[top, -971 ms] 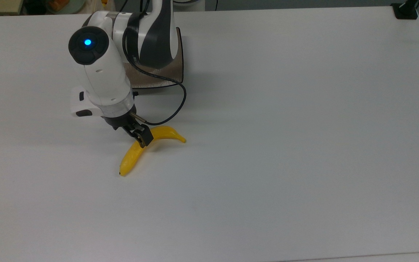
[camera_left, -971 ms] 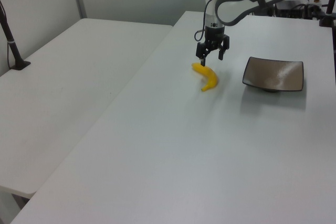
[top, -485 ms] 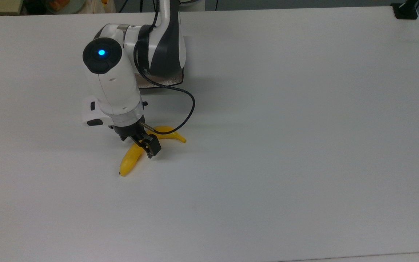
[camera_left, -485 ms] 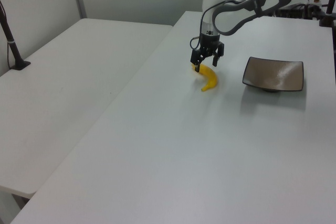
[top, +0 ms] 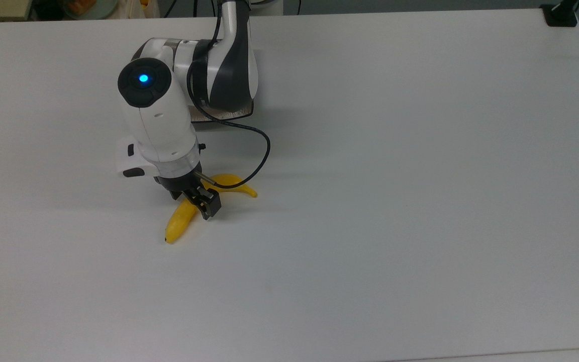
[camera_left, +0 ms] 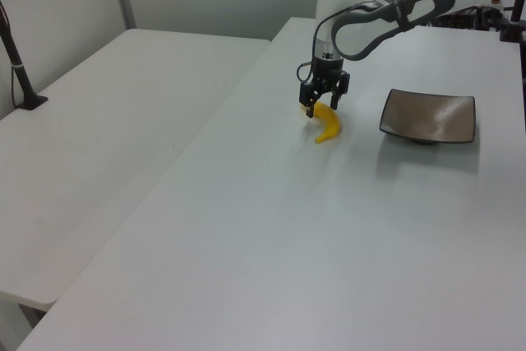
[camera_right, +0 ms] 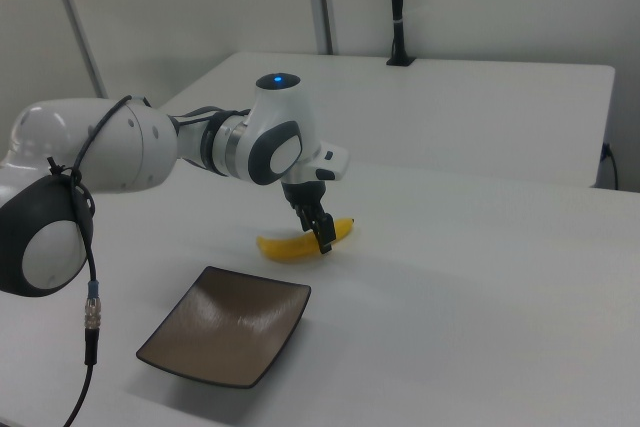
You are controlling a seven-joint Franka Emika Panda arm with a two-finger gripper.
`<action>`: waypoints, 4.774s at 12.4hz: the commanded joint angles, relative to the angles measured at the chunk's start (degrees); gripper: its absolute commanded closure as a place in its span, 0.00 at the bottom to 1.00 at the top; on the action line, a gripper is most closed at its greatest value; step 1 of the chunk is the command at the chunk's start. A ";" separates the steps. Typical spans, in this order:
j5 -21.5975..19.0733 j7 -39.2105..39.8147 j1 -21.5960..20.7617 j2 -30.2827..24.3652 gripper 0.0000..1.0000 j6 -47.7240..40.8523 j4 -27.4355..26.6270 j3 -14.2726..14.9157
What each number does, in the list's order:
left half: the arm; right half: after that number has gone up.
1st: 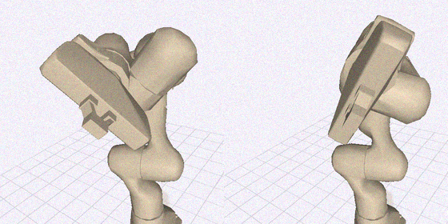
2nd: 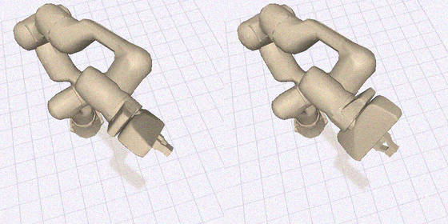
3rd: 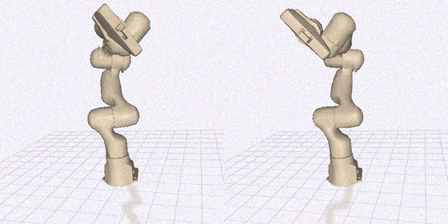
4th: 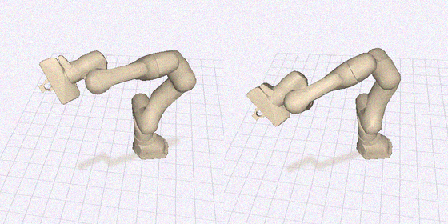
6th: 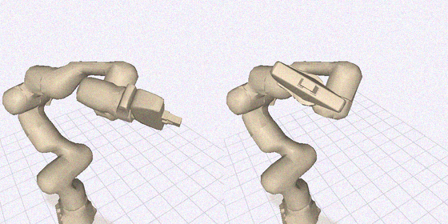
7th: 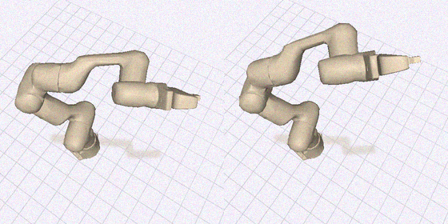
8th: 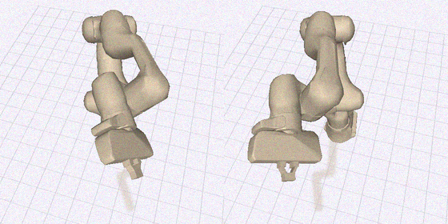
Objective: Bananas placed on a ceramic plate
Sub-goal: 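Close the gripper on the yellow banana, then lift the banana and carry it over the brown plate, then lower the banana into the brown plate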
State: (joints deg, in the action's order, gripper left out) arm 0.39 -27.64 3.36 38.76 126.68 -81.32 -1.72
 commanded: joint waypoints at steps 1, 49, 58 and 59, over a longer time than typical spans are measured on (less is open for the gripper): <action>1.28 -1.19 -0.20 -0.44 0.58 1.29 -0.77 0.05; 1.90 19.20 2.52 -40.52 0.86 -3.37 -48.41 4.36; 1.90 18.24 2.00 -41.23 0.00 -5.91 -46.57 4.27; 1.90 18.32 1.82 -41.23 0.00 -7.05 -45.35 3.75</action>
State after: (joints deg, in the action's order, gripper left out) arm 1.58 -9.42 5.83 -1.24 121.37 -128.22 2.39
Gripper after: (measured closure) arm 0.119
